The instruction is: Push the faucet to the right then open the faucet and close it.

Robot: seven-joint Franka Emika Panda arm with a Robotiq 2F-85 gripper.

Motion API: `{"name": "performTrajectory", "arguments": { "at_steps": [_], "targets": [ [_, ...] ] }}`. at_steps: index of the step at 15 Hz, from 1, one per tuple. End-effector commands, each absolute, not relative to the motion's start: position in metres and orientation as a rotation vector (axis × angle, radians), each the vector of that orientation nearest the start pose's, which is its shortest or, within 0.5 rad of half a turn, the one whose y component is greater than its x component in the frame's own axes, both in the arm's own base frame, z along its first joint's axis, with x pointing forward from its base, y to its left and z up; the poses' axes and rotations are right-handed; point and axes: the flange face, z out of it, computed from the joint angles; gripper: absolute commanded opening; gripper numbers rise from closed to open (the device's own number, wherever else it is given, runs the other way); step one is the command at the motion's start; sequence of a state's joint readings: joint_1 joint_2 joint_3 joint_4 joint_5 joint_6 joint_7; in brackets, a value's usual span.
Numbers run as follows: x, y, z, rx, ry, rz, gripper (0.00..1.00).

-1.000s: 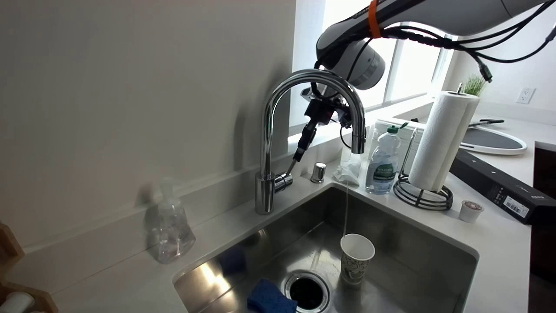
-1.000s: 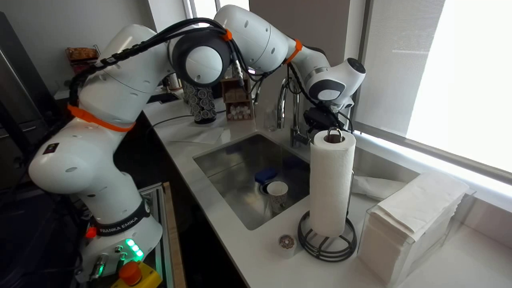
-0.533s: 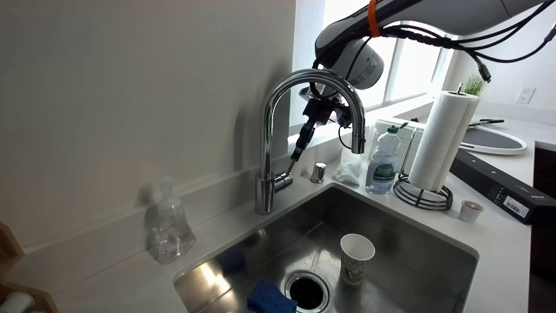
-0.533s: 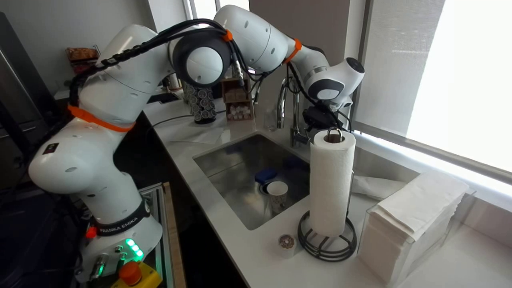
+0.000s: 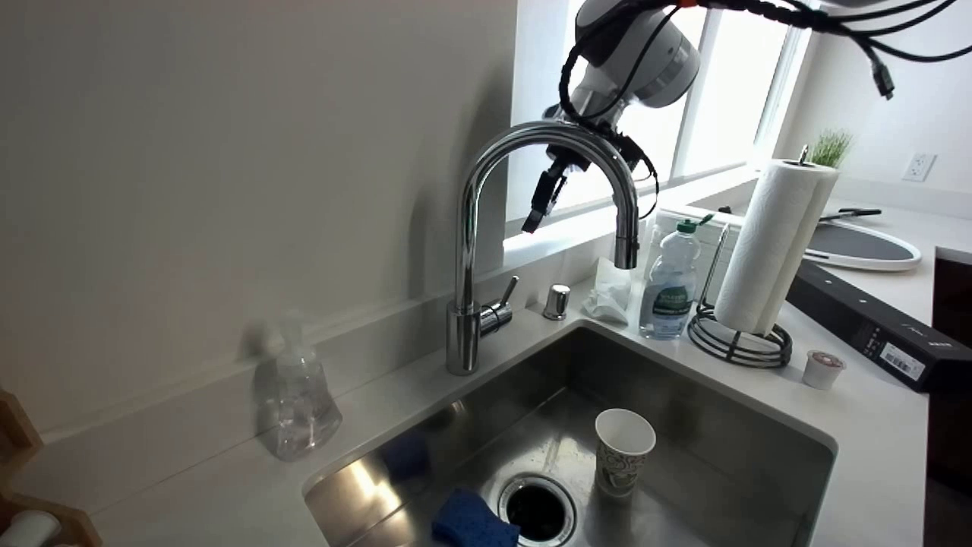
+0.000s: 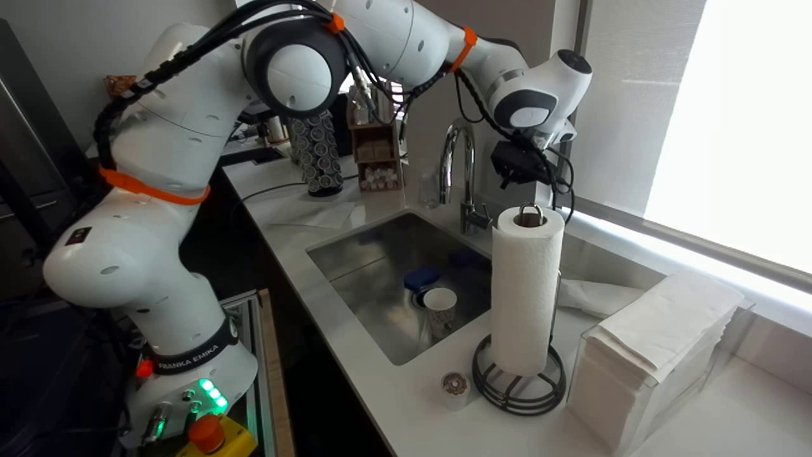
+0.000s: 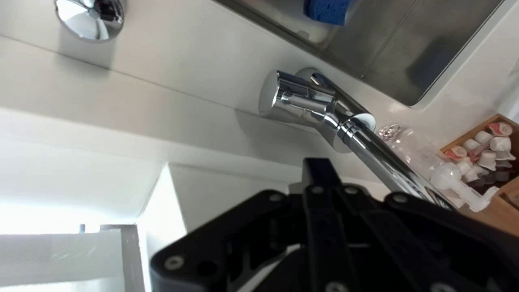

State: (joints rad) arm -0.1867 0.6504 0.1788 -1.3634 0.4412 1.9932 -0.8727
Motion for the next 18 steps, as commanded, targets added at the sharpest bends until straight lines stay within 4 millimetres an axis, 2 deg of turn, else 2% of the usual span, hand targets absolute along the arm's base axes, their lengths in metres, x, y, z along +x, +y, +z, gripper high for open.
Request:
{"name": "performTrajectory", "arguments": {
  "at_steps": [1,3,5,8,11,13,15,18],
  "targets": [
    [0.705,-0.017,0.394,-2.580,-0.816,-0.222,0.00],
    [0.688,-0.022,0.423,-2.617,-0.822,-0.142,0.00],
    [0.666,-0.025,0.457,-2.664,-0.823,-0.040,0.27],
    [0.634,-0.033,0.519,-2.812,-0.797,0.048,0.47],
    [0.598,-0.028,0.584,-2.982,-0.732,0.045,0.69],
    [0.569,-0.011,0.622,-3.074,-0.592,-0.023,0.84],
    [0.545,0.014,0.645,-3.131,-0.426,-0.070,0.99],
    [0.509,0.052,0.658,-3.162,-0.182,-0.075,1.00]
  ]
}}
